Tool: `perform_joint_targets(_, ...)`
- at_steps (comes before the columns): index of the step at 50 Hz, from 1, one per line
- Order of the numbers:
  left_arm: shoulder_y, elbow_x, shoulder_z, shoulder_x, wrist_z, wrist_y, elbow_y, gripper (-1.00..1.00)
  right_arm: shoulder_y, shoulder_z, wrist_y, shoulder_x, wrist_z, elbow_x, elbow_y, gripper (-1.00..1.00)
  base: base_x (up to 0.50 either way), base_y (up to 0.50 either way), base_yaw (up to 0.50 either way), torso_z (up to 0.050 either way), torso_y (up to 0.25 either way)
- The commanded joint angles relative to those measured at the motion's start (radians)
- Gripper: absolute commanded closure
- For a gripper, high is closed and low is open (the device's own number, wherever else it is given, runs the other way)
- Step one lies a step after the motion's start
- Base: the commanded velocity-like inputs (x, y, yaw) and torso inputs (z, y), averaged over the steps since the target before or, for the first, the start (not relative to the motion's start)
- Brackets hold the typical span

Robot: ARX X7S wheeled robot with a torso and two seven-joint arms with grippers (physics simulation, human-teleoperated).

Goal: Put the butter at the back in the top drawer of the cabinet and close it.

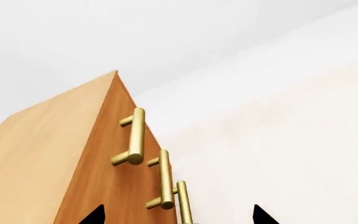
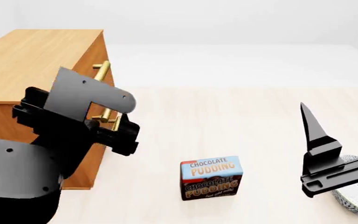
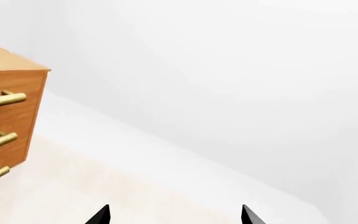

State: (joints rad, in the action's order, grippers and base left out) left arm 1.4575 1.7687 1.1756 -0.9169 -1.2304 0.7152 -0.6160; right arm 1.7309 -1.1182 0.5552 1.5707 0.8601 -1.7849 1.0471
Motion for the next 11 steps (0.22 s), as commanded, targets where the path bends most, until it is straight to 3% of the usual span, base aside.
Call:
perform_joint_targets(1, -0.089, -0.115, -0.140, -0.198, 0.116, -0.213, -0.248, -1.00, -0.107, -0.095, -0.158, 0.000, -0.032, 0.198, 0.000, -1.00, 0.00, 0.00, 0.00, 0.000, 0.000)
perform_joint_targets(11, -0.183, -0.233, -0.218, -0.378, 0.230, -0.424, -0.393, -1.00, -0.248, -0.229, -0.341, 0.000, -0.026, 0.457, 0.000, -1.00, 0.00, 0.00, 0.00, 0.000, 0.000)
